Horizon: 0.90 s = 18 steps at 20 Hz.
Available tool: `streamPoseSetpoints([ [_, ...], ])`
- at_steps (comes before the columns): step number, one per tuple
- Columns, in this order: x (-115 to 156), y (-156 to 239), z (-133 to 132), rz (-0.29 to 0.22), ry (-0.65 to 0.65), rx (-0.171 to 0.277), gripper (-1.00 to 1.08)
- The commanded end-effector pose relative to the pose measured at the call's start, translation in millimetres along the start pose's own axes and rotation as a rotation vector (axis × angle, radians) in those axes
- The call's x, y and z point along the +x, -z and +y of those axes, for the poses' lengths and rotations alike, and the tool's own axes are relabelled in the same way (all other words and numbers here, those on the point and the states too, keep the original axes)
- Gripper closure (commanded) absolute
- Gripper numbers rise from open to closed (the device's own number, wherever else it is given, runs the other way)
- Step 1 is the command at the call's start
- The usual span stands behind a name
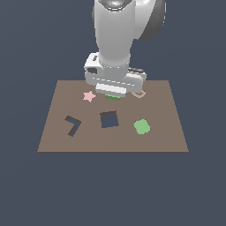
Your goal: Insert a designated object into the corresponding slot on a board.
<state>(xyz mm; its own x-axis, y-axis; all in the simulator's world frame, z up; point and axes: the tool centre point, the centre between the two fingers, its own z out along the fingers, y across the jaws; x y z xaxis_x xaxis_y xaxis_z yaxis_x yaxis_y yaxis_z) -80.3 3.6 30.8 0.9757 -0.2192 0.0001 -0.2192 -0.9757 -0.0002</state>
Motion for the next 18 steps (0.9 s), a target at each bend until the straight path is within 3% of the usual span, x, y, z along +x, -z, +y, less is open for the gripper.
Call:
streamPoseSetpoints([
  [1,1,0,-1,0.0,-0.008,0.0,1.08],
  [10,10,1,-8,0.0,-0.116,0.0,1.08],
  [18,28,3,-18,0.0,-0.314,0.001,1.08],
])
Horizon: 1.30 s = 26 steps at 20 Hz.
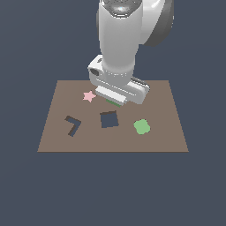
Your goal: Insert a designated object into the corresponding slot on a board.
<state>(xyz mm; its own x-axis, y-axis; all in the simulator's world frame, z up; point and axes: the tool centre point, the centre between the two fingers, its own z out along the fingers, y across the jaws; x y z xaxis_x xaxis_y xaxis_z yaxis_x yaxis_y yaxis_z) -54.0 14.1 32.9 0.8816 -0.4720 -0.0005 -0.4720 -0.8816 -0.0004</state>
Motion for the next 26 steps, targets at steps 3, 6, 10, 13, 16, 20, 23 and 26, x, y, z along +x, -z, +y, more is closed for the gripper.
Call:
streamPoseSetpoints([
  [3,12,2,-9,0.001,-0.144,0.001,1.08],
  [6,23,3,-15,0.001,-0.259,0.001,1.08],
  [10,39,4,-21,0.001,-0.422,0.001,1.08],
  [13,51,5,-23,0.001,-0.531,0.001,1.08],
  [16,61,6,-24,0.001,-0.627,0.001,1.08],
  [20,72,7,-24,0.001,-0.735,0.001,1.08],
  [23,79,7,-23,0.0,-0.799,0.001,1.08],
  [26,85,8,-21,0.0,-0.85,0.001,1.08],
])
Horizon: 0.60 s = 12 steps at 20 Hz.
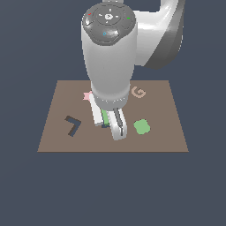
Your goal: Insert a designated object into the corresponding slot on a board.
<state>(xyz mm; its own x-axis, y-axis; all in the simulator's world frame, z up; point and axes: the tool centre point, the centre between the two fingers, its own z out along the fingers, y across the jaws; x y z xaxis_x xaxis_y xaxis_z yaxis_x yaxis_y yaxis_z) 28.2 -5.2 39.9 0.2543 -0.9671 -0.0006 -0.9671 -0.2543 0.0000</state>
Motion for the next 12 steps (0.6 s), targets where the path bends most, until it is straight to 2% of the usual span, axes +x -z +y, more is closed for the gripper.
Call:
streamPoseSetpoints([
  [1,3.7,0.6,-2.7,0.0,-0.041,0.0,1.08],
  [12,8.5,-1.1,-4.6,0.0,-0.088,0.0,1.08],
])
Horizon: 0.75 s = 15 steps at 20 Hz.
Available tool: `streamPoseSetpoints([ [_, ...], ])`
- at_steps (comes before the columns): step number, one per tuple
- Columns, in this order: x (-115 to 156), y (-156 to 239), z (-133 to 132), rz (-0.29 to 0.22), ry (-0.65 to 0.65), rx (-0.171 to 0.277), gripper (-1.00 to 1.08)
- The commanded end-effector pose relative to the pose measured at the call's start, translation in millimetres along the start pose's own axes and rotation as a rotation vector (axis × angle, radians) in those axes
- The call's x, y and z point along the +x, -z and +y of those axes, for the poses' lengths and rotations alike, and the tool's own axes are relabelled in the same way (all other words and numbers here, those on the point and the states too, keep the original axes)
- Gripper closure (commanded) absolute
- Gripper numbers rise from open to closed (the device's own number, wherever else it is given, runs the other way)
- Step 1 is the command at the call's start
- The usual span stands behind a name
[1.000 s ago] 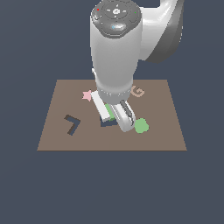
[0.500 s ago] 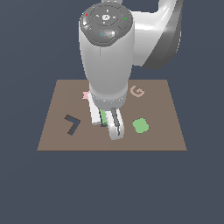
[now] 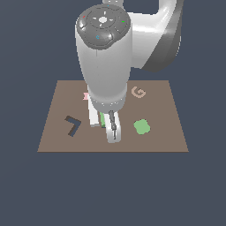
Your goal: Insert a designated object into the corresponding slot on a board.
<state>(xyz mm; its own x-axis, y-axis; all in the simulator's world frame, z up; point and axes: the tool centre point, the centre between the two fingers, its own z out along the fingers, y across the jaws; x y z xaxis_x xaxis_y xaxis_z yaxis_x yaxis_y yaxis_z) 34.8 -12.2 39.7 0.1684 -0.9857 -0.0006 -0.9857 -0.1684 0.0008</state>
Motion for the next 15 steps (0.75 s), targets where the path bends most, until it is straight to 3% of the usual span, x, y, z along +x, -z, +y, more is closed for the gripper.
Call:
streamPoseSetpoints([
  [1,0.1,-2.8,-0.1,0.0,-0.001,0.0,1.08],
  [5,0.5,-8.9,0.0,-0.001,-0.004,0.0,1.08],
  [6,0.5,-8.9,0.0,-0.001,-0.004,0.0,-0.92],
  [15,0.5,-8.9,0.0,-0.001,-0.004,0.0,-0.92],
])
